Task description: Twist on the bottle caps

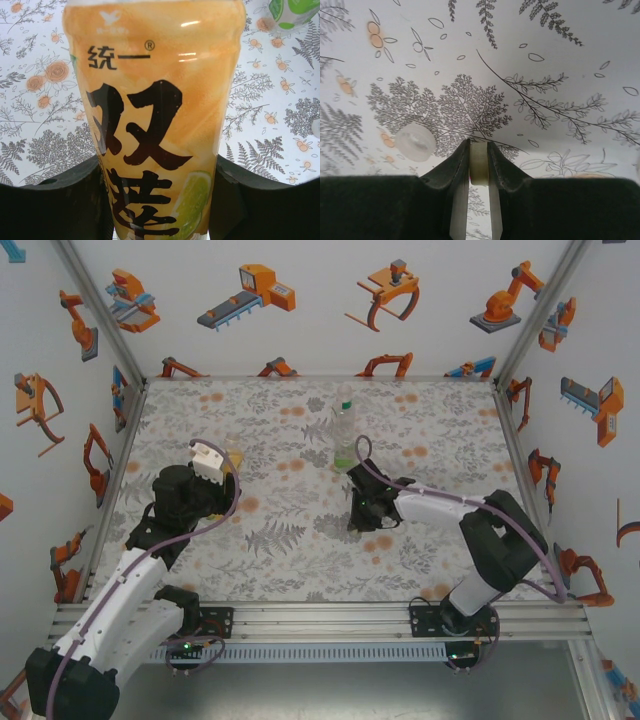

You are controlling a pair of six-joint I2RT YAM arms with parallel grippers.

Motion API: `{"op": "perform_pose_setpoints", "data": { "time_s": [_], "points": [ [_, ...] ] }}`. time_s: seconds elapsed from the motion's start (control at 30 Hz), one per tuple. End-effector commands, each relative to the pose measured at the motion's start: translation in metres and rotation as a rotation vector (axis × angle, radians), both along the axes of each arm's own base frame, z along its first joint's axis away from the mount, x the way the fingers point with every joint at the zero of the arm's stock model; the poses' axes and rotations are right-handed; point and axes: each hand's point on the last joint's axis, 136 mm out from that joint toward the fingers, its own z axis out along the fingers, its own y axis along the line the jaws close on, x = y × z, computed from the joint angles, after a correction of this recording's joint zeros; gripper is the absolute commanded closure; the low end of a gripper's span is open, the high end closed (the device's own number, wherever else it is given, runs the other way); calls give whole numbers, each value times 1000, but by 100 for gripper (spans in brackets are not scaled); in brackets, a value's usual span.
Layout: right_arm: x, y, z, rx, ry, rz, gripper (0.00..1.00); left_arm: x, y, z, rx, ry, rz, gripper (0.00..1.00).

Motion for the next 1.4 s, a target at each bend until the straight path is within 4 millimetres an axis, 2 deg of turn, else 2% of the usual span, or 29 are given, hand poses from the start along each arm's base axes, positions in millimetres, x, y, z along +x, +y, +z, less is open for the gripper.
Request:
{"op": "perform_pose_setpoints", "data": {
  "time_s": [0.0, 0.13, 0.33, 0.47, 0.6, 1.0, 1.2, 1.37],
  "points": [
    [1, 7, 1, 161, 16, -57, 77, 0, 0, 9, 5, -36, -2, 98],
    [-5, -9, -9, 203, 46, -122, 74, 0, 1, 10, 3, -37, 2, 98],
    [-18, -45, -22, 139, 77, -204, 65, 0, 1, 8, 5, -33, 0, 98],
    [-21, -58, -22, 56, 84, -209, 65, 0, 1, 9, 4, -33, 0, 98],
    [-14, -64, -16, -13, 69, -195, 62, 0, 1, 9, 6, -36, 3, 98],
    [18, -42, -2, -110, 51, -109, 57, 0, 1, 10, 8, -40, 4, 98],
    [16, -24, -3, -200, 52, -23, 54, 0, 2, 10, 10, -39, 6, 98],
    [4, -17, -4, -285, 50, 38, 53, 0, 2, 10, 10, -40, 6, 98]
  ]
}}
